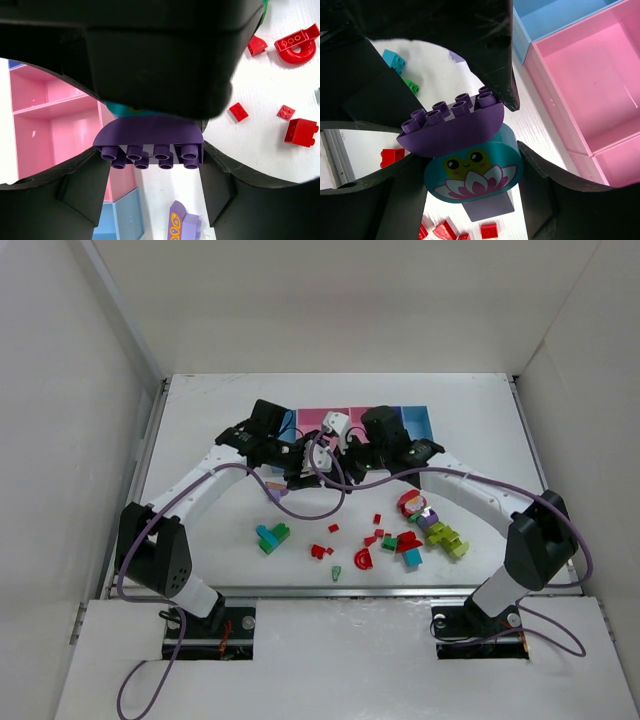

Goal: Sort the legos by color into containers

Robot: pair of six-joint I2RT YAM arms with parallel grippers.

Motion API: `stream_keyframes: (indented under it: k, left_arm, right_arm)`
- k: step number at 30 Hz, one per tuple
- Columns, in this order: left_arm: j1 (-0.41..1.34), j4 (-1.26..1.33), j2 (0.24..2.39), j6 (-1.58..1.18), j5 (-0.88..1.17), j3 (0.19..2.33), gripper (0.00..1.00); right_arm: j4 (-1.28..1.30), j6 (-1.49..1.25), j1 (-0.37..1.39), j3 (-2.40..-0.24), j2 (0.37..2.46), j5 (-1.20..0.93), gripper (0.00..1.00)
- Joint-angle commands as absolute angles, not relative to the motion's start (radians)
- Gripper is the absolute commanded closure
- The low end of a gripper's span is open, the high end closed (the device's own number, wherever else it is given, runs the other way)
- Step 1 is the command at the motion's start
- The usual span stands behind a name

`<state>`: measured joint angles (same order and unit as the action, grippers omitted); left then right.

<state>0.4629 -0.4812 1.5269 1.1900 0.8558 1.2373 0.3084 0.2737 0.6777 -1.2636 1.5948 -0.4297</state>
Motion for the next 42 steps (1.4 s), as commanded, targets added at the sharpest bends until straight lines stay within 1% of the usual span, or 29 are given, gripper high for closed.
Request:
stream_keyframes:
  k: [1, 2, 3, 6, 7, 11, 18, 21, 25, 26, 29, 33, 42]
  left_arm:
    - [0.472, -0.443, 1.503, 1.192, 0.920, 1.287, 0.86]
    - [0.472, -0.443, 1.503, 1.192, 0.911, 1.287, 0.98]
    - [0.472, -0.443, 1.503, 1.181, 0.896, 1.287, 1.00]
    - [0.472, -0.399, 1.494, 1.106, 0.830, 1.278, 1.00]
    - [0.460, -0.375, 1.494, 1.077, 0.816, 1.264, 1.00]
    - [0.408, -0.223, 1.483, 0.921, 0.787, 1.227, 1.00]
    - [0.426, -0.172, 1.512, 0.864, 0.778, 1.236, 1.00]
    - [0.426, -0.124, 1.538, 0.812, 0.744, 1.236, 1.00]
    - [0.426, -0.046, 1.598, 0.691, 0.654, 1.258, 1.00]
    - [0.426, -0.014, 1.608, 0.617, 0.594, 1.275, 1.00]
    - [0.385, 0.041, 1.621, 0.522, 0.514, 1.289, 1.00]
    - [0.331, 0.084, 1.621, 0.532, 0.440, 1.236, 1.00]
    - [0.367, 0.095, 1.649, 0.566, 0.471, 1.255, 1.00]
  right_arm:
    - [0.322, 0.279, 0.701, -1.298, 1.629, -0.434, 0.84]
    - [0.322, 0.279, 0.701, -1.298, 1.629, -0.434, 0.84]
    - [0.322, 0.262, 0.686, -1.287, 1.638, -0.449, 0.84]
    - [0.296, 0.198, 0.609, -1.240, 1.628, -0.480, 0.84]
    - [0.275, 0.183, 0.557, -1.203, 1.628, -0.500, 0.84]
    - [0.239, 0.130, 0.459, -1.141, 1.571, -0.509, 0.84]
    - [0.226, 0.078, 0.426, -1.121, 1.591, -0.492, 0.84]
    - [0.203, 0.020, 0.378, -1.102, 1.591, -0.492, 0.84]
    - [0.184, -0.025, 0.331, -1.101, 1.569, -0.525, 0.84]
    - [0.184, -0.037, 0.331, -1.101, 1.557, -0.525, 0.84]
    - [0.184, -0.046, 0.331, -1.111, 1.548, -0.525, 0.83]
    - [0.184, -0.046, 0.331, -1.123, 1.539, -0.497, 0.83]
    - [0.175, -0.182, 0.232, -1.175, 1.529, -0.465, 0.83]
